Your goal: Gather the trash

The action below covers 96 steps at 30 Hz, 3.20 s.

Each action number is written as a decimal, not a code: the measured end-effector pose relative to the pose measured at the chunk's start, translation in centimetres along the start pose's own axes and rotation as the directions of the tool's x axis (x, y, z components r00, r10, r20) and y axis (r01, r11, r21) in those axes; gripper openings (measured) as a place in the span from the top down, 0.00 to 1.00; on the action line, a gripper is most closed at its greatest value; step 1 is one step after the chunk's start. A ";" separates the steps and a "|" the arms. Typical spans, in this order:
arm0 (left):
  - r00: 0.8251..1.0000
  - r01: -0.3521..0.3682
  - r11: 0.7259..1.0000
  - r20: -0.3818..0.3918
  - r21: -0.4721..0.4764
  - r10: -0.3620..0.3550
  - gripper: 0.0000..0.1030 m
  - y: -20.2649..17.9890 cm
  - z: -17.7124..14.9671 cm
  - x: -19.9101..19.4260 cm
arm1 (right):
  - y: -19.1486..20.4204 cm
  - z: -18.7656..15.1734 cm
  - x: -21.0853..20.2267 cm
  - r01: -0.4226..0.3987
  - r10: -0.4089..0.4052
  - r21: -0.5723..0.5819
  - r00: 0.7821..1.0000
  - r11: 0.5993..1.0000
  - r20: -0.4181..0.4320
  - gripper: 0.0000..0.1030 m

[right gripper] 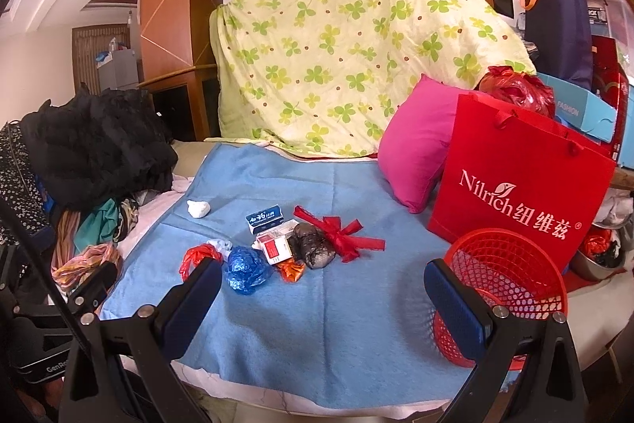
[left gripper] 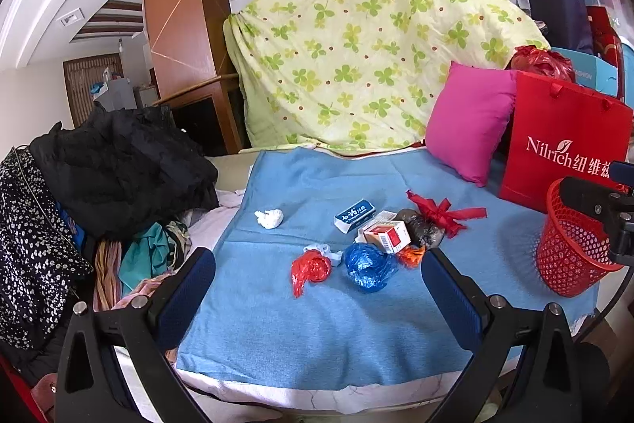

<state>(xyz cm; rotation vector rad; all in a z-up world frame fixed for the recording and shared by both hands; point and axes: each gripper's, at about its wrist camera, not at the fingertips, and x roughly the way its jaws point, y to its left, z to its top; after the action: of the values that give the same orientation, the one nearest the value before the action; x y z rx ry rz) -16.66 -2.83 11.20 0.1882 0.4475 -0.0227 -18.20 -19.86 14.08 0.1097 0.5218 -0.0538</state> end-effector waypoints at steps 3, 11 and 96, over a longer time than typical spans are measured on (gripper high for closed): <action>1.000 -0.001 1.000 -0.014 -0.004 0.001 0.00 0.2 -0.1 1.1 | 0.0 0.1 1.1 -0.017 0.018 0.034 1.000 0.999 -0.022 0.00; 0.997 -0.009 1.000 -0.081 -0.017 0.008 0.00 2.0 -1.0 6.2 | 0.6 0.0 5.8 -0.034 0.036 0.040 0.997 0.999 -0.073 0.00; 0.556 0.820 0.558 -0.418 0.131 -0.719 0.40 -32.5 4.8 14.4 | -31.8 -11.1 2.4 0.045 -0.003 0.600 0.998 0.799 -0.069 0.38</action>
<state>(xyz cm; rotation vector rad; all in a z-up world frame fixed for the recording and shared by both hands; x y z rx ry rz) -3.71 -35.35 3.53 0.2958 0.8357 -0.9909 -24.10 -50.18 0.41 0.7364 0.5566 -0.2437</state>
